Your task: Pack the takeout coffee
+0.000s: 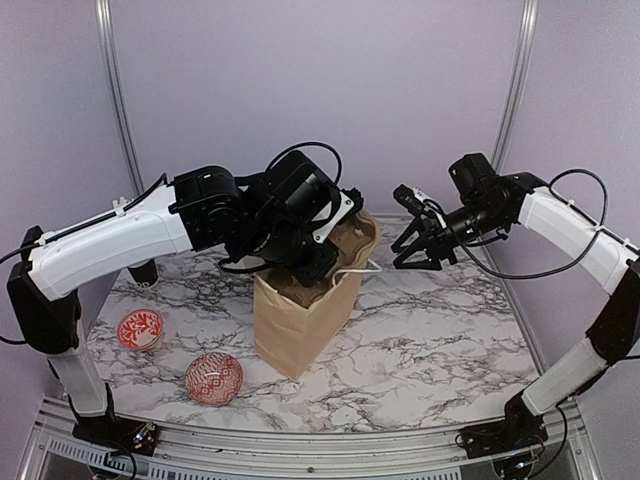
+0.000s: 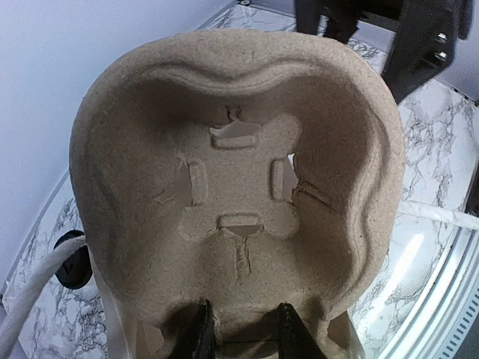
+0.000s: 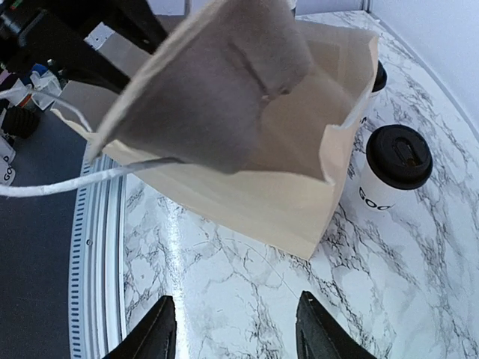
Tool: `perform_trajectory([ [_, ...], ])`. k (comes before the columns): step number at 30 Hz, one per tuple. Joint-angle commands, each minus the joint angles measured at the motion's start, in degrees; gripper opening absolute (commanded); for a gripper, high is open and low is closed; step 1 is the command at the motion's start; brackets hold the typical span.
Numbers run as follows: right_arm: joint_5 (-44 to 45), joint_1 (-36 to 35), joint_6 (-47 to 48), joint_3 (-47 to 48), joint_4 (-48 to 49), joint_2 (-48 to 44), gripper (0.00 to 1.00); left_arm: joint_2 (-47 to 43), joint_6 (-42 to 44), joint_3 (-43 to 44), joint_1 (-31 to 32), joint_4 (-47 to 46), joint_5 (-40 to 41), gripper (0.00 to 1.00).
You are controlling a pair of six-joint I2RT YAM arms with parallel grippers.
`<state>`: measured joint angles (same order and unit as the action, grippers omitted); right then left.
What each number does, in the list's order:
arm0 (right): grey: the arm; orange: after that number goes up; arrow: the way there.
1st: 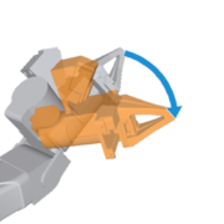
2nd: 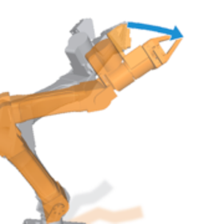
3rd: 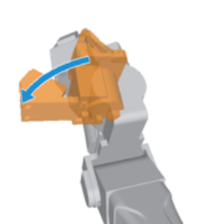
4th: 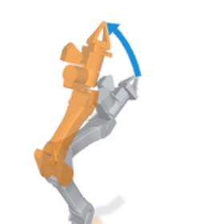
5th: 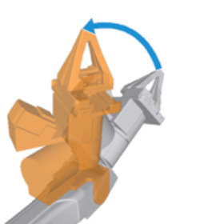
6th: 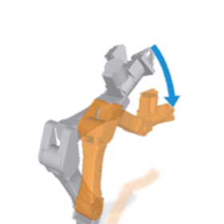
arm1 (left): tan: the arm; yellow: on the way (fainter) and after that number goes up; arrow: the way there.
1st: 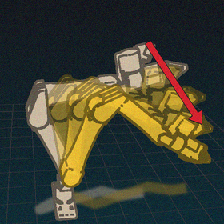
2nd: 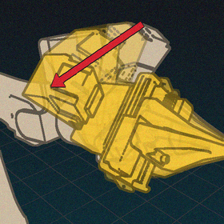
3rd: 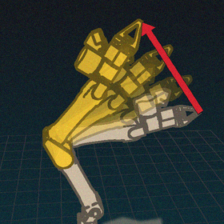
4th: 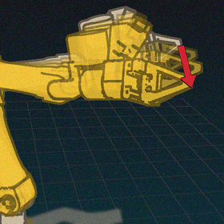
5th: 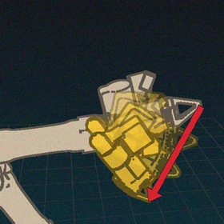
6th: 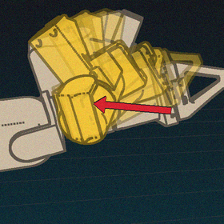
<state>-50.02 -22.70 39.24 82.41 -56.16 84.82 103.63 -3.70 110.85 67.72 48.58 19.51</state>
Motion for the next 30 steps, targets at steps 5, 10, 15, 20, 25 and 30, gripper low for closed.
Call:
perform_trajectory([
  [5, 0.9, -7.6, 8.5, 0.9, -3.0, -7.1, 0.53, -2.6, -8.7, -0.4, -3.4, 5.7, -2.4, 0.26],
  [10, 5.1, -11.4, 8.4, 2.9, -0.8, -9.8, 0.55, -2.5, -9.1, -0.7, -3.7, 6.1, -2.5, 0.26],
  [15, 8.3, -15.3, 8.7, 5.9, 0.5, -7.3, 0.56, -2.4, -9.3, -0.7, -3.7, 6.2, -2.7, 0.26],
  [20, 11.1, -19.9, 7.5, 8.9, 2.8, -3.8, 0.52, -2.3, -9.9, -0.5, -3.7, 6.3, -3.9, 0.26],
  [25, 12.1, -21.9, 6.3, 12.0, 2.8, -1.1, 0.19, -2.5, -10.0, -0.7, -3.7, 6.7, -4.0, 0.26],
  [30, 11.5, -22.0, 6.8, 12.3, 0.3, -3.2, 0.0, -2.4, -10.3, -0.5, -3.9, 8.3, -3.8, 0.26],
])
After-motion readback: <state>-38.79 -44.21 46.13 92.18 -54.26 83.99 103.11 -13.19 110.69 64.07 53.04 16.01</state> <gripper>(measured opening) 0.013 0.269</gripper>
